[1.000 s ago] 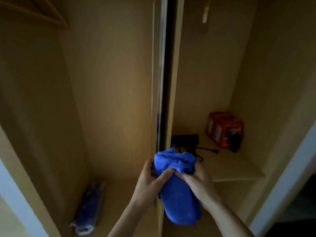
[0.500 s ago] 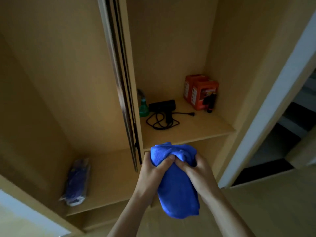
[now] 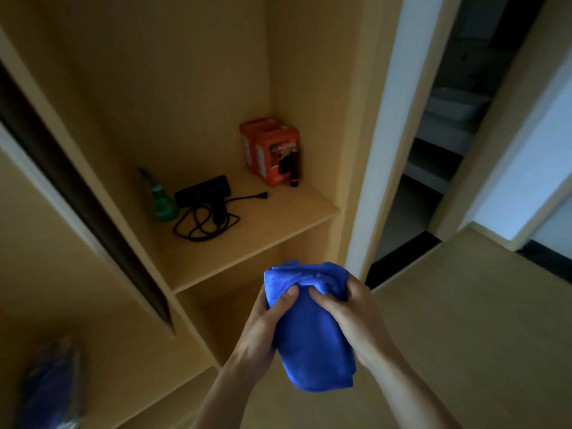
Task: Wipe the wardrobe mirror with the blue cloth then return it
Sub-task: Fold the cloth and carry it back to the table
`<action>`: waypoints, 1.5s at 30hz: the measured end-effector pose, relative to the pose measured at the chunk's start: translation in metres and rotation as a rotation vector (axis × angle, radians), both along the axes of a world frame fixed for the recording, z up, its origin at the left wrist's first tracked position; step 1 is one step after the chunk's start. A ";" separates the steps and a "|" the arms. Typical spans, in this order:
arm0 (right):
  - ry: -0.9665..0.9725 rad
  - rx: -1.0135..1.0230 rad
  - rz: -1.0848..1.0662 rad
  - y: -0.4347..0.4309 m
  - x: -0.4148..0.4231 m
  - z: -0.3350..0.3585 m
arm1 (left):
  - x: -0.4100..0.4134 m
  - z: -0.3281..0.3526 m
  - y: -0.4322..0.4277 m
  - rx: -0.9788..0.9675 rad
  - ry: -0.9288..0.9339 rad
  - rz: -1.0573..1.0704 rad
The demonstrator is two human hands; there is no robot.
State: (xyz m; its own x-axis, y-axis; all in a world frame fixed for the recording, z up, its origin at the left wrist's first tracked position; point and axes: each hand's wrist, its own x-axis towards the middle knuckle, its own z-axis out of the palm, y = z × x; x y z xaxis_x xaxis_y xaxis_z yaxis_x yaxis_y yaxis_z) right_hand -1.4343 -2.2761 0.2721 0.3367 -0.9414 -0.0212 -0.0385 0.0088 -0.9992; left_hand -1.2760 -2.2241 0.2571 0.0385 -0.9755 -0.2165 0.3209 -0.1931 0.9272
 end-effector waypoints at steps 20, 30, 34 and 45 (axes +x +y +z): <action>-0.175 0.243 -0.719 0.081 -0.027 -0.018 | 0.001 -0.033 -0.048 0.169 0.079 -0.567; -0.117 0.292 -1.068 0.143 -0.036 -0.024 | -0.029 -0.041 -0.027 0.146 -0.010 -0.661; -0.119 0.303 -1.180 0.174 -0.047 -0.028 | -0.053 -0.044 -0.006 0.126 -0.032 -0.719; -0.267 0.321 -1.444 0.354 -0.096 -0.029 | -0.170 -0.046 0.122 0.041 -0.183 -1.062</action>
